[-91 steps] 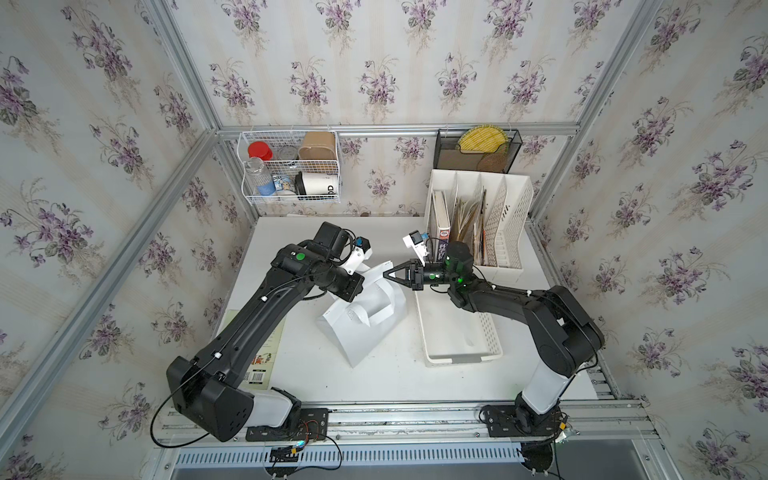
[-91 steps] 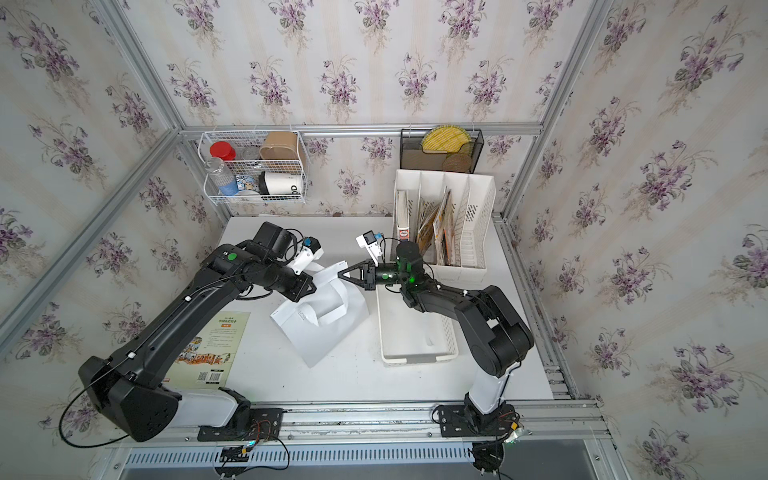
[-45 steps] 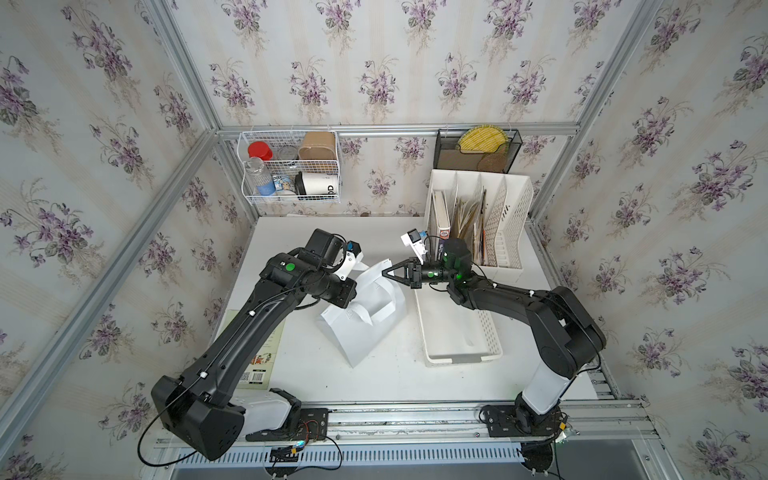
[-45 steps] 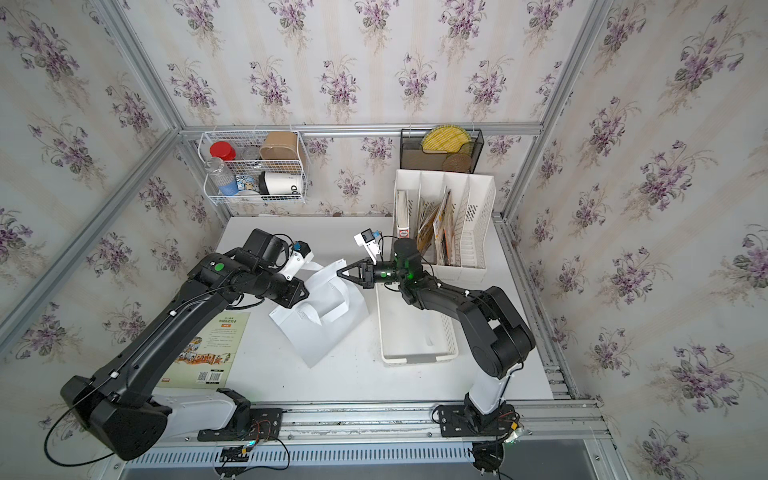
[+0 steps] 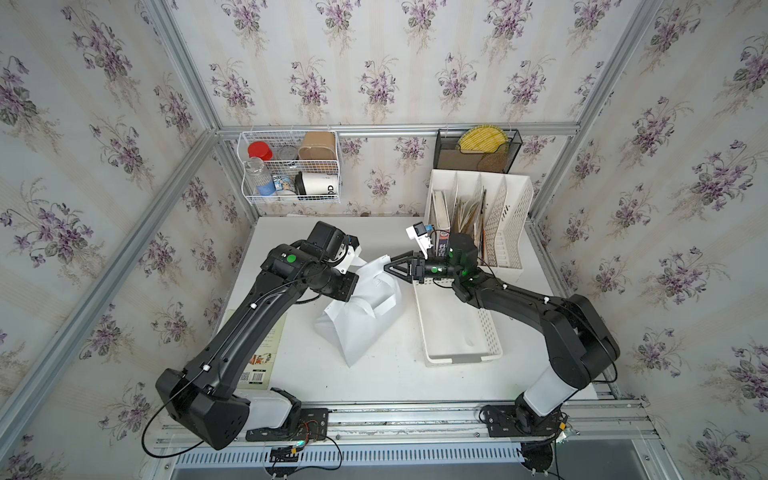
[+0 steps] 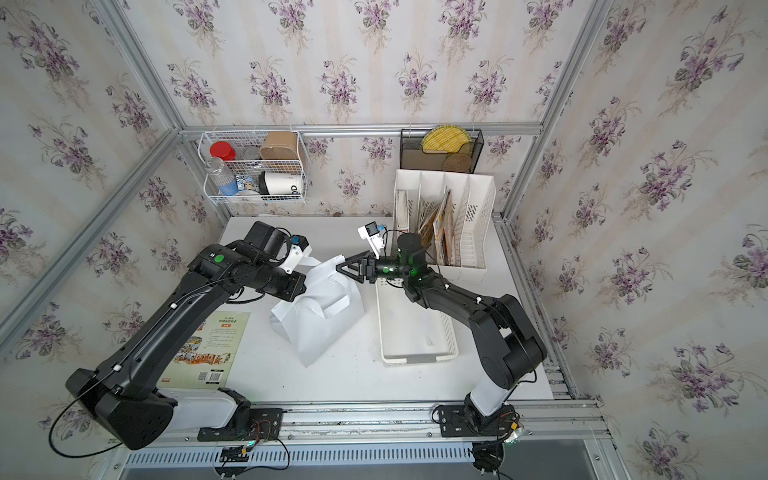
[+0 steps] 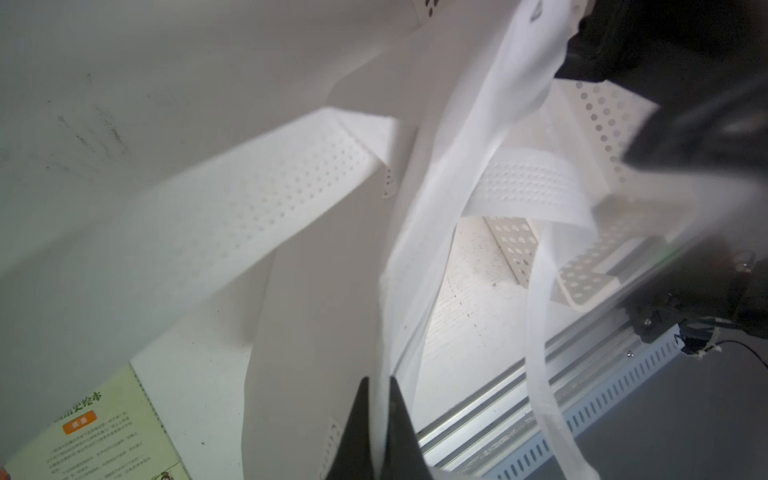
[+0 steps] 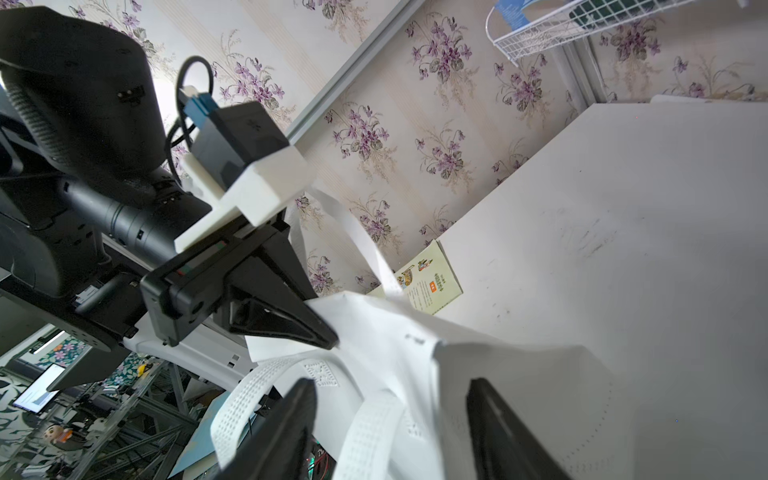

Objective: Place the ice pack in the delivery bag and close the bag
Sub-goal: Pick up the delivery bag from the center of the board, then place the delivery bag at the center of the board.

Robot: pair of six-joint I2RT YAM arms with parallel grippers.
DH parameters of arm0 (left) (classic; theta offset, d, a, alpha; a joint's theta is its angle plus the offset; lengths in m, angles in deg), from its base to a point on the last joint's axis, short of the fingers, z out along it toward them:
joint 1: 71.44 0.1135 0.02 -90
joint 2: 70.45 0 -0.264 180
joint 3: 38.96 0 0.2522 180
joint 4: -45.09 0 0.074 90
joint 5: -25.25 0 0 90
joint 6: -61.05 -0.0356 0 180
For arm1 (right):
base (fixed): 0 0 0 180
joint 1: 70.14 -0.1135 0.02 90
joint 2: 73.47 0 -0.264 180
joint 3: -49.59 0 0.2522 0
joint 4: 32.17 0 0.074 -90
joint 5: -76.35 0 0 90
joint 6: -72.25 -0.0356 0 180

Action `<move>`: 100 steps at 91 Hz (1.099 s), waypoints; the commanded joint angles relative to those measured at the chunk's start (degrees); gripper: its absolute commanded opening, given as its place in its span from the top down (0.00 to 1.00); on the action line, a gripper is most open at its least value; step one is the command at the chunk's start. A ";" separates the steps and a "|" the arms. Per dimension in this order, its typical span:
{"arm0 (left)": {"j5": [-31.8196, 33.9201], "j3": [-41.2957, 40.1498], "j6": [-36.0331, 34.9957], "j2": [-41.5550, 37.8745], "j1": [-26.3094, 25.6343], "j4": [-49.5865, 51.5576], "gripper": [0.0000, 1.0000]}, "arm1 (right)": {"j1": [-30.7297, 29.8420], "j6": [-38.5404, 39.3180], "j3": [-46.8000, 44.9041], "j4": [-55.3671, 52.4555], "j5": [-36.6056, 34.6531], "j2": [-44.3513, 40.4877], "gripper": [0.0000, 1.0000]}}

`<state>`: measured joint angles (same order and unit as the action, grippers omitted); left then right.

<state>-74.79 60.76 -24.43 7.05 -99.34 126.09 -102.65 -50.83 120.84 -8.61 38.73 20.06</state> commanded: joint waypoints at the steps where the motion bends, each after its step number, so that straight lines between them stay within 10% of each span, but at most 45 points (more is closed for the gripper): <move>1: 6.30 2.11 5.63 0.49 0.13 -0.29 1.00 | 0.25 3.92 -0.66 -6.91 -7.41 -5.17 0.24; 46: 15.48 7.80 28.21 2.50 0.13 -8.22 1.00 | 0.71 10.92 -8.32 -41.19 -59.43 -38.36 0.02; 72: 20.06 14.15 33.87 9.58 0.21 -7.90 1.00 | 0.78 8.52 -11.48 -49.18 -69.80 -48.82 0.00; 100: 21.37 2.33 35.21 7.58 0.75 -14.74 1.00 | 0.71 8.09 -16.53 -49.84 -72.43 -54.33 0.00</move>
<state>-56.11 65.63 9.73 15.88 -99.03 116.54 -101.95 -42.46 105.04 -57.61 -31.33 -33.88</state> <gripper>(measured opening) 0.075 0.996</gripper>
